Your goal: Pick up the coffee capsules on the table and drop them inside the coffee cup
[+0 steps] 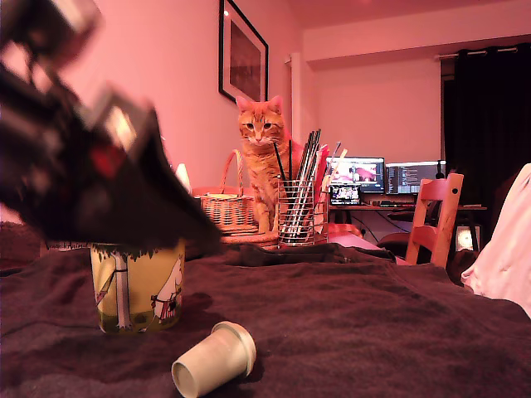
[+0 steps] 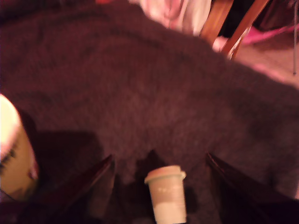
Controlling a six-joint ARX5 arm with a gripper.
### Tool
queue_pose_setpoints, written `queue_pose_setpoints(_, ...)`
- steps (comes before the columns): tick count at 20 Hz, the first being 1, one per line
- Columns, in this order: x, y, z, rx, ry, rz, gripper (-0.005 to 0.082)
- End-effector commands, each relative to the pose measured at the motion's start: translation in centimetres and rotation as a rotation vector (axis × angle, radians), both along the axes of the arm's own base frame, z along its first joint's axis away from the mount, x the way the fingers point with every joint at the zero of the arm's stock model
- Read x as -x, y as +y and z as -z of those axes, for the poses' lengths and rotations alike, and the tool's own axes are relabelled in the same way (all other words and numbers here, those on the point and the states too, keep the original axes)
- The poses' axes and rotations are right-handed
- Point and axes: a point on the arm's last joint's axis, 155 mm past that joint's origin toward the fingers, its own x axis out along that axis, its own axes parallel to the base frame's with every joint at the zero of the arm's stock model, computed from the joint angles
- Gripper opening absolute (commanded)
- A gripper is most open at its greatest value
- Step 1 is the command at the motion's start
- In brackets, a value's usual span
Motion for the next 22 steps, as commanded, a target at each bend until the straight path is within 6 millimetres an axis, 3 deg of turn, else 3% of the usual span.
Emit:
queue_pose_setpoints(1,0.4,0.1,1.5,-0.018,0.024,0.000,0.0553)
queue_pose_setpoints(8,1.5,-0.3,4.5,-0.087,0.079,0.032,0.0550)
queue_pose_setpoints(11,1.6,-0.6,4.7,-0.083,0.078,0.037,0.0543)
queue_pose_setpoints(14,1.4,-0.5,5.0,-0.083,0.093,0.015,0.0459)
queue_pose_setpoints(22,1.2,-0.1,6.0,-0.099,0.132,-0.029,0.0457)
